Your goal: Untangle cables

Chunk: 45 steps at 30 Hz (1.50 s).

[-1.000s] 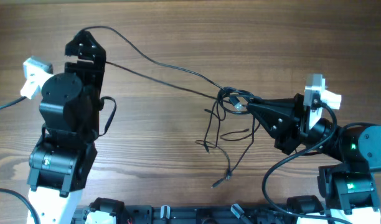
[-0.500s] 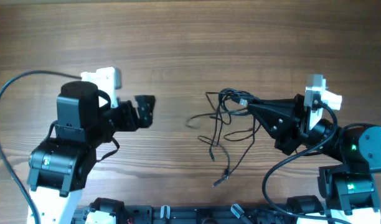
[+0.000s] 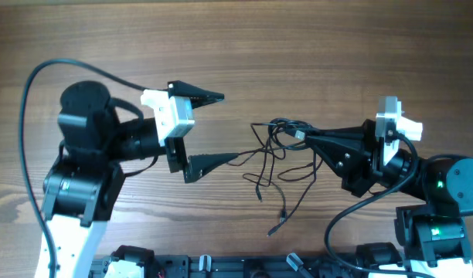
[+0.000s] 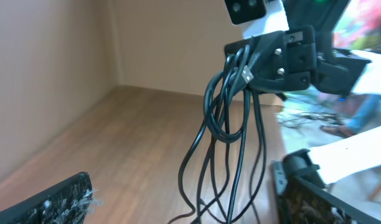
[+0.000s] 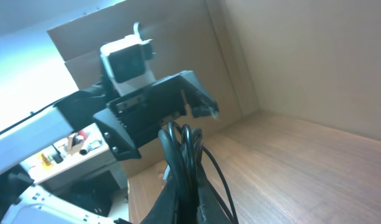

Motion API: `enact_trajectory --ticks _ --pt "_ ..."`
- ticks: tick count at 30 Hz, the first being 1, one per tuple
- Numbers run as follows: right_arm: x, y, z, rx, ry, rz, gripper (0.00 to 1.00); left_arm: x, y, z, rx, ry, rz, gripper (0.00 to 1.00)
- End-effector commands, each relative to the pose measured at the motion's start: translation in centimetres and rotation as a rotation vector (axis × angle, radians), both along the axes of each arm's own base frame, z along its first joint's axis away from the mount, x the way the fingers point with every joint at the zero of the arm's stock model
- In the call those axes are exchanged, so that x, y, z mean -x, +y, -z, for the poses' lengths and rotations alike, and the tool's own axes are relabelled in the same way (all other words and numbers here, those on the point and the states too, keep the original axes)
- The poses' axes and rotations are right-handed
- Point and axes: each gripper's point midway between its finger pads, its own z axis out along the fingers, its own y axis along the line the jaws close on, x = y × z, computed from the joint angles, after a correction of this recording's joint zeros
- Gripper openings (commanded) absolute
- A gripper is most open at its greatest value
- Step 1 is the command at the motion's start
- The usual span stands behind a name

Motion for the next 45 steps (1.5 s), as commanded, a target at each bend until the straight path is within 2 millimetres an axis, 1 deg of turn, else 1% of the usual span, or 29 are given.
enact_trajectory --ticks 1,5,8,10,12,14,15,17,18,19,20,23,27,28,30,33,34,35,36,38,39,41,42,45 --pt "0.9 0.1 -0.7 0.013 -0.053 -0.026 0.04 1.4 -1.2 -0.2 0.033 -0.004 0.149 1.00" --pt "1.2 0.2 -0.7 0.017 -0.057 -0.044 0.05 2.3 -3.3 -0.5 0.043 -0.061 0.234 0.90" --pt "1.5 0.3 -0.7 0.020 -0.060 -0.059 0.04 1.9 -4.5 0.1 0.025 -0.055 0.228 0.87" --pt "1.5 0.3 -0.7 0.020 -0.060 -0.059 0.05 1.6 -4.7 0.4 0.021 -0.046 0.225 0.78" --pt "1.6 0.3 -0.7 0.020 -0.059 -0.067 0.04 1.5 -4.7 0.5 0.017 -0.046 0.215 0.61" --pt "1.6 0.3 -0.7 0.020 -0.058 -0.068 0.05 1.5 -4.7 0.5 0.017 -0.041 0.214 0.58" --pt "1.8 0.4 -0.7 0.022 -0.063 -0.078 0.04 1.5 -4.7 0.5 0.017 -0.039 0.214 0.51" --pt "1.9 0.4 -0.7 0.023 -0.064 -0.081 0.04 1.5 -4.7 0.5 0.017 -0.040 0.215 0.32" --pt "1.9 0.4 -0.7 0.021 -0.059 -0.082 0.04 1.5 -4.7 0.5 0.017 -0.040 0.215 0.21" --pt "1.9 0.4 -0.7 0.017 -0.050 -0.082 0.04 1.5 -4.7 0.5 0.017 -0.040 0.215 0.07" --pt "1.9 0.4 -0.7 0.017 -0.048 -0.083 0.04 1.5 -4.7 0.5 0.017 -0.041 0.215 0.04" --pt "1.9 0.4 -0.7 0.017 -0.047 -0.083 0.04 1.3 -4.7 -0.1 0.034 -0.025 0.208 0.04" --pt "1.8 0.4 -0.6 0.018 -0.040 -0.083 0.04 1.0 -4.9 -3.6 0.124 -0.043 0.199 0.04" --pt "1.8 0.4 -0.6 0.018 -0.038 -0.083 0.04 1.0 -4.9 -4.1 0.137 -0.047 0.200 0.04" --pt "1.8 0.4 -0.5 0.019 -0.033 -0.082 0.04 1.4 -4.7 -6.6 0.199 -0.112 0.209 0.04" --pt "1.7 0.4 -0.3 0.019 -0.021 -0.082 0.04 1.6 -4.6 -7.9 0.230 -0.148 0.208 0.04" --pt "1.6 0.4 -0.3 0.019 -0.019 -0.083 0.04 1.0 -4.6 -8.2 0.241 -0.154 0.173 0.04" --pt "1.6 0.4 -0.3 0.018 -0.017 -0.083 0.04 0.0 -4.5 -8.3 0.252 -0.144 0.117 0.04" --pt "1.6 0.4 -0.3 0.018 -0.017 -0.083 0.04 -1.0 -4.4 -8.3 0.259 -0.127 0.060 0.04" --pt "1.6 0.4 -0.3 0.018 -0.018 -0.083 0.04 -4.2 -3.8 -7.6 0.265 -0.056 -0.120 0.04" --pt "1.6 0.4 -0.3 0.018 -0.019 -0.083 0.04 -5.9 -3.2 -6.9 0.258 -0.011 -0.223 0.04" --pt "1.6 0.4 -0.3 0.018 -0.019 -0.083 0.04 -8.3 -2.1 -5.7 0.255 0.069 -0.377 0.04" --pt "1.6 0.4 -0.4 0.018 -0.022 -0.082 0.05 -9.9 -1.1 -4.5 0.245 0.134 -0.492 0.04" --pt "1.7 0.4 -0.5 0.017 -0.034 -0.082 0.04 -11.0 -0.1 -2.4 0.199 0.202 -0.589 0.04"
